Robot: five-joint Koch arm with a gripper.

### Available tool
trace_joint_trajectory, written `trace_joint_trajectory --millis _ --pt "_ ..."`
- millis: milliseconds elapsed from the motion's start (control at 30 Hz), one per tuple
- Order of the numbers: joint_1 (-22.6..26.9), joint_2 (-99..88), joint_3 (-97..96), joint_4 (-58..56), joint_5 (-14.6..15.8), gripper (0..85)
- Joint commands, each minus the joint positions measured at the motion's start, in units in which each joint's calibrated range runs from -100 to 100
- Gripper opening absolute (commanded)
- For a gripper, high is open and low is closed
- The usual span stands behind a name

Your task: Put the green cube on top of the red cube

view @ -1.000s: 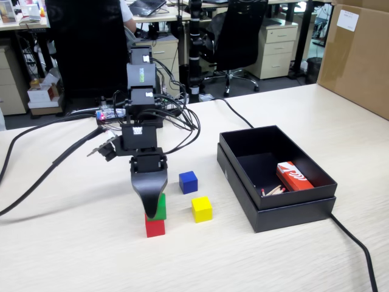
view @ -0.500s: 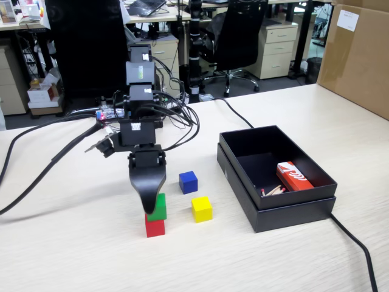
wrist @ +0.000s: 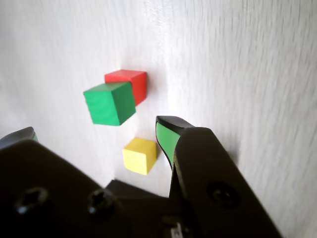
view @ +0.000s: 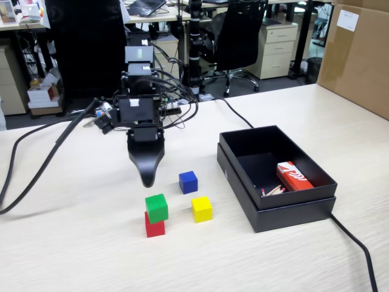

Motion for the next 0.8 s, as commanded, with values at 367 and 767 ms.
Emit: trace_joint_trajectory --millis 367,767 --pt "6.40 -48.35 -33.70 4.19 4.84 48.9" --pt "7.28 -72.91 -63.35 17.41 5.27 48.9"
